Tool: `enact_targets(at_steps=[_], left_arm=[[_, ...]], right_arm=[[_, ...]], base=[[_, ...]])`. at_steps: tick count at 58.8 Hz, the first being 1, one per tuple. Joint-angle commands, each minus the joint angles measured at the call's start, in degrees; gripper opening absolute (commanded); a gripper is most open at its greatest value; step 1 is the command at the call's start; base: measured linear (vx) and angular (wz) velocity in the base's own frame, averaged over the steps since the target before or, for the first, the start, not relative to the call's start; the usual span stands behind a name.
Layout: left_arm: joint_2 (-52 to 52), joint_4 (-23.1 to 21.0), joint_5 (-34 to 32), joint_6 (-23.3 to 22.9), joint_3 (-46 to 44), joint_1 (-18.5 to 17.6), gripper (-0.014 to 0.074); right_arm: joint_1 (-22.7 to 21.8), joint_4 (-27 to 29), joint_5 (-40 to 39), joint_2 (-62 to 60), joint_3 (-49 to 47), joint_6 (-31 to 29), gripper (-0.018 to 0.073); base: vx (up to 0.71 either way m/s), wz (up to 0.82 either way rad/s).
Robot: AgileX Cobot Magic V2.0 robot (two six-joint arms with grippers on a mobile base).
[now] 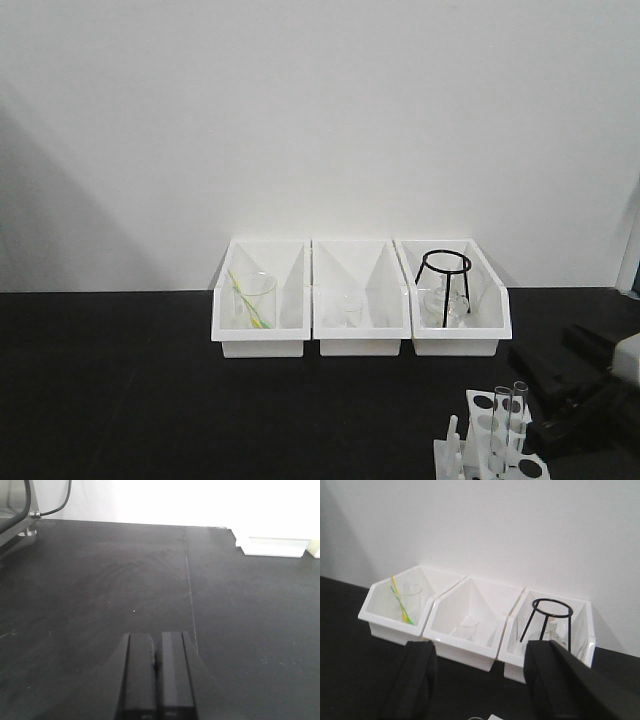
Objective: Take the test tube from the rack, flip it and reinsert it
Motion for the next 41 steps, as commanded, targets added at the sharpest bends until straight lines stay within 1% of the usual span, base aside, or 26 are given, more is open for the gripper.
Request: enact_targets(at_steps=[1,4,8,13,26,41], left_arm=[[-0.63,-0.20,-5.04,0.02,-0.01,-0.42,-0.0006],[-0.63,-0.20,-5.04,0.02,-0.01,-0.42,-0.0006],[-0.63,-0.20,-5.04,0.02,-0.01,-0.42,-0.0006],[-0.63,-0.20,-5.04,0.02,-0.01,-0.42,-0.0006],[-0.63,-0.20,-5.04,0.02,-0.01,-0.42,-0.0006],[-0.63,-0.20,-5.04,0.02,-0.01,-0.42,-0.0006]], right_arm=[[-0.35,-0.15,2.26,-6.97,-1.32,5.82,0.0467],[-0.35,-1.68,5.36,-10.21,-1.32,8.24,0.0467],[-0.35,-4.39,9.86,-14.05,-1.32,9.74,0.0467],[-0.35,-5.20,12.97,-17.45,-1.32,11.21,0.0467],[-0.35,-5.00,13.56,-22.40,-1.32,11.24,0.0467],[-0.35,-5.00,13.56,-23.08,-1.32,11.18,0.0467]], base=[[0.00,0.00],[0.00,0.00],[0.00,0.00],[0.00,0.00],[0.00,0.00],[0.00,0.00]])
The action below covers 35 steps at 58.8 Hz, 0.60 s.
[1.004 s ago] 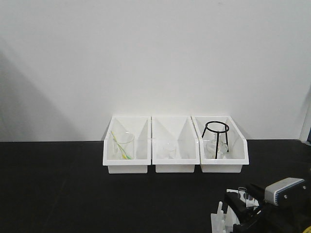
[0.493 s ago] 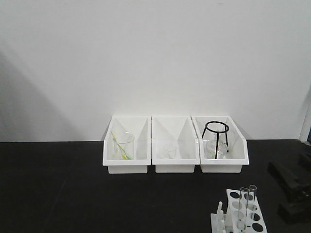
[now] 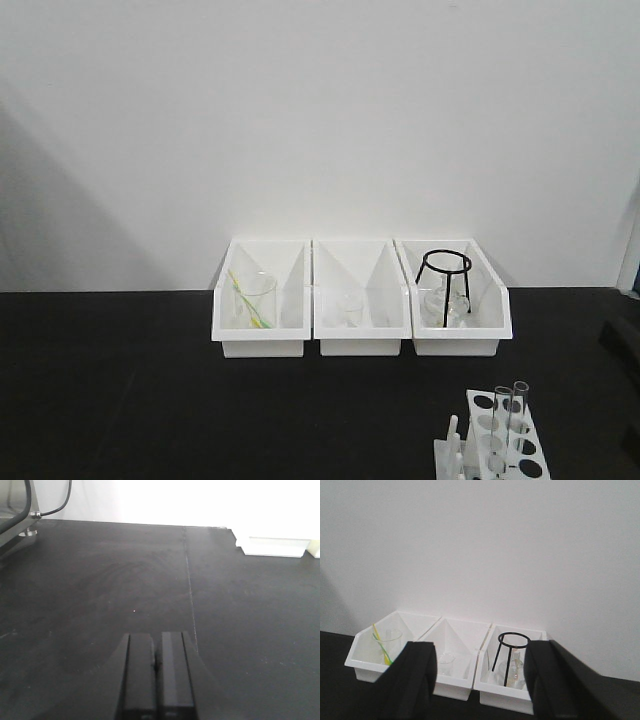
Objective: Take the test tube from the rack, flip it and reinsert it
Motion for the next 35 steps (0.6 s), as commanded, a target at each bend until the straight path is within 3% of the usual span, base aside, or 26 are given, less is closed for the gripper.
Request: enact_targets(at_steps=[1,19,27,35], left_arm=[[-0.63,-0.20,-5.04,0.02,-0.01,-0.42,-0.0006],[-0.63,-0.20,-5.04,0.02,-0.01,-0.42,-0.0006],[-0.63,-0.20,-5.04,0.02,-0.01,-0.42,-0.0006],[-0.63,-0.20,-5.04,0.02,-0.01,-0.42,-0.0006]], right_arm=[[-0.35,0.30,-3.44,-0.41,-1.66,0.08,0.0467],[-0.35,0.79,-3.13,-0.54,-1.66,-0.22,0.0467],[-0.35,4.95,1.72,-5.22,-1.66,-2.60,0.0459],[-0.35,13.59,12.77,-13.27,-1.66,-10.29,0.0406]], base=[[0.00,0.00],[0.00,0.00],[0.00,0.00],[0.00,0.00]])
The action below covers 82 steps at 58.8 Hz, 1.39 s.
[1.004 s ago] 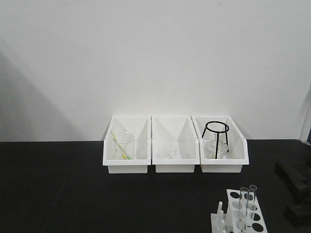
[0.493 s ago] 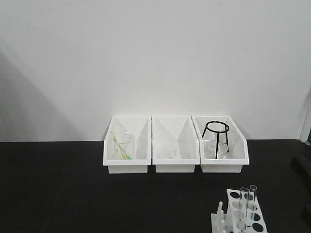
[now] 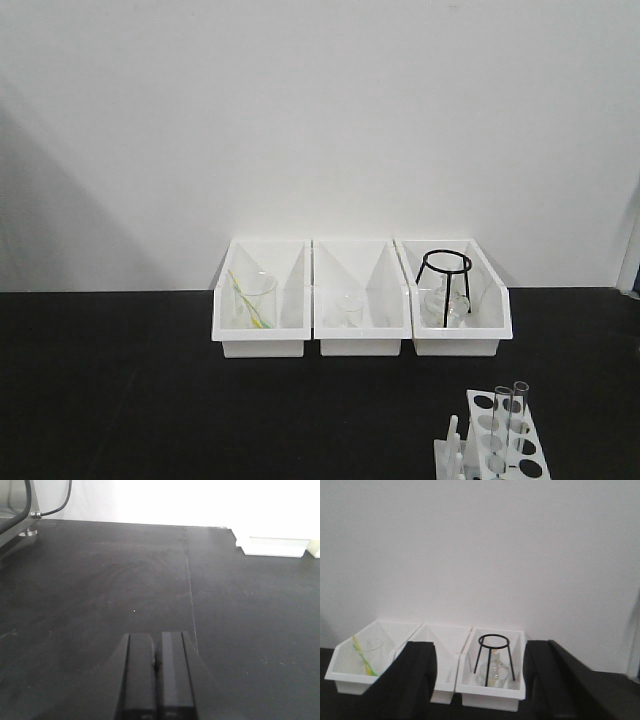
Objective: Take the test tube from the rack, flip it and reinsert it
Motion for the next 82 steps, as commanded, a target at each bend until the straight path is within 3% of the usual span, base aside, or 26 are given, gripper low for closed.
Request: enact_targets(at_steps=[1,5,10,24,38,82], left_arm=[[-0.63,-0.20,-5.04,0.02,-0.01,-0.42,-0.0006],[-0.63,-0.20,-5.04,0.02,-0.01,-0.42,-0.0006],[-0.63,-0.20,-5.04,0.02,-0.01,-0.42,-0.0006],[-0.63,-0.20,-5.04,0.02,-0.01,-0.42,-0.0006],[-0.63,-0.20,-4.99,0.02,-0.01,-0.42,-0.0006],[-0.63,-0.20,-4.99,0.02,-0.01,-0.42,-0.0006]], right_arm=[[-0.35,7.00,4.17,-5.06,-1.66,-6.23,0.0391],[-0.35,11.81,11.26,-10.09,-1.23,-13.17,0.0331],[-0.35,15.22,13.51,-15.26,1.72,-20.18,0.0249],[-0.35,25.31,13.30,-32.29,16.21,-26.56,-0.0015],[-0.17,26.73,8.16,-37.34,29.93,-26.14,-0.0011],[-0.36,26.65,9.62,-37.23,29.60,-26.14,-0.0011]], base=[[0.00,0.00],[0.00,0.00],[0.00,0.00],[0.00,0.00],[0.00,0.00],[0.00,0.00]])
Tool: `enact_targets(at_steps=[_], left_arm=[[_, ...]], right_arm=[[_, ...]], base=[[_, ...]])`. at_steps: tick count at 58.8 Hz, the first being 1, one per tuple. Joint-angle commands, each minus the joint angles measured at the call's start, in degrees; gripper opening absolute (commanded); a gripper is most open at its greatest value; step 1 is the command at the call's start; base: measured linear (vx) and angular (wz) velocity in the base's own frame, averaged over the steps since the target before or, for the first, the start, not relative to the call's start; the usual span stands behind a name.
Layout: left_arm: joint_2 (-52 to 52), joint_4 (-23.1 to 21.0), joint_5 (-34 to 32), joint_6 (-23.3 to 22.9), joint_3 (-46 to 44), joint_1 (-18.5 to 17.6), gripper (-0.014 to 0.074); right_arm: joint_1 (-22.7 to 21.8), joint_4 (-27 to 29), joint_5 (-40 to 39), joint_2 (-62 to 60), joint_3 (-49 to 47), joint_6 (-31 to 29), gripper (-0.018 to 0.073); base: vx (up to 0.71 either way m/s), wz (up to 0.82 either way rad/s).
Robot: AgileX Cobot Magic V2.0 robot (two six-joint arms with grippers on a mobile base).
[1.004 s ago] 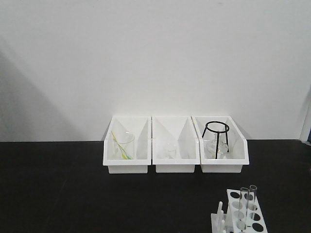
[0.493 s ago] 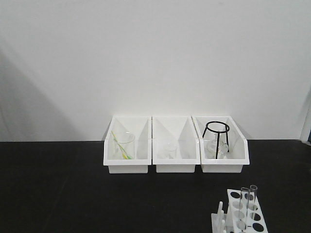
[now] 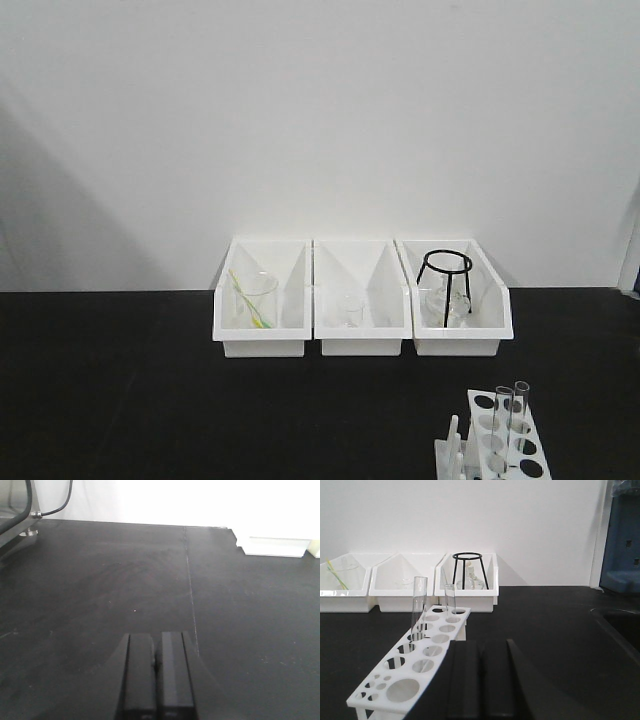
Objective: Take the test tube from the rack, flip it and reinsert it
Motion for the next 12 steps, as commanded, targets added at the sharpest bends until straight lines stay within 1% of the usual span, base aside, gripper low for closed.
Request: enact_targets(at_steps=[1,12], left_arm=[[-0.63,-0.20,-4.97,0.02,-0.01,-0.42,-0.0006],[-0.63,-0.20,-4.97,0.02,-0.01,-0.42,-0.0006]], right_arm=[[-0.36,-0.51,-5.18,-0.57,-0.02,-0.33,-0.0011],[-0.36,-0.51,-5.18,-0.57,-0.02,-0.33,-0.0011]], base=[[0.00,0.00],[0.00,0.00]])
